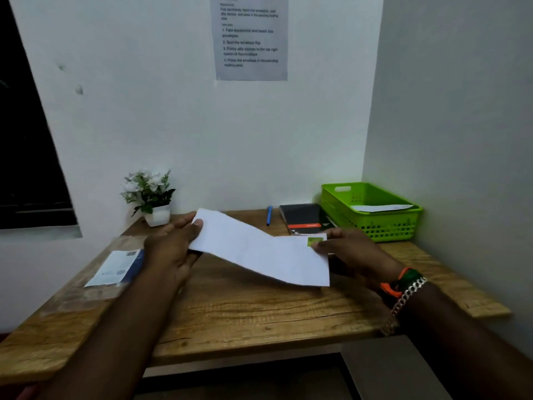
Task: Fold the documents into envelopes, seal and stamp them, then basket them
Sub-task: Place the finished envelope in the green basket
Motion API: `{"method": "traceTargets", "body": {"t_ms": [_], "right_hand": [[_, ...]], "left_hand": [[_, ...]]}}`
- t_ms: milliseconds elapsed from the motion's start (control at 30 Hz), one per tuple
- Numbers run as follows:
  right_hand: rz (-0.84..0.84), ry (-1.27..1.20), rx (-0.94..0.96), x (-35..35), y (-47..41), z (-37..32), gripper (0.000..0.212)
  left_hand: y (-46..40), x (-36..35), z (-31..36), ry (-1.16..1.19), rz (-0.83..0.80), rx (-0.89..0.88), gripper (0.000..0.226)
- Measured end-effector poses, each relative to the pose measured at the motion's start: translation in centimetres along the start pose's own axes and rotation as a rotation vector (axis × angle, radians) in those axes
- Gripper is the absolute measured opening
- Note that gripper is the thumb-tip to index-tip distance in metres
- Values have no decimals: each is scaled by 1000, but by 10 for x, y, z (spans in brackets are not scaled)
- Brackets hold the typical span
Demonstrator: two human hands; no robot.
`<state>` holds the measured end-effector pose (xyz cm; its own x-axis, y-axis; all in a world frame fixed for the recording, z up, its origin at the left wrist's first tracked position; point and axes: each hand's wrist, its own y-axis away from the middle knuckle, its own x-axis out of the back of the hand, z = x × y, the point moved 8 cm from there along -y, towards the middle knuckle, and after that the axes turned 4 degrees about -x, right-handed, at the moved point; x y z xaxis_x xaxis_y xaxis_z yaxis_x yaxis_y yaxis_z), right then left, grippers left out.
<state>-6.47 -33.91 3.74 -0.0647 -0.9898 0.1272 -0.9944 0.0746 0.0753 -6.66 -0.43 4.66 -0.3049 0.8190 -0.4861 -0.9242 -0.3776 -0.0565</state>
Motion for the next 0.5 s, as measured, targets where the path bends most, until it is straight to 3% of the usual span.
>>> {"method": "traceTargets", "body": {"t_ms": [200, 300, 367, 500], "right_hand": [[257, -252, 128, 108, 36, -29, 9], [424, -340, 136, 157, 48, -31, 13], [500, -434, 147, 181, 51, -30, 5], [590, -621, 142, 199, 38, -24, 12]], "left_hand": [[-32, -131, -22, -12, -283, 203, 19], [-32, -206, -29, -53, -392, 210, 18], [-24, -245, -36, -89, -425, 195, 11], [-12, -282, -81, -329, -442, 61, 2]]}}
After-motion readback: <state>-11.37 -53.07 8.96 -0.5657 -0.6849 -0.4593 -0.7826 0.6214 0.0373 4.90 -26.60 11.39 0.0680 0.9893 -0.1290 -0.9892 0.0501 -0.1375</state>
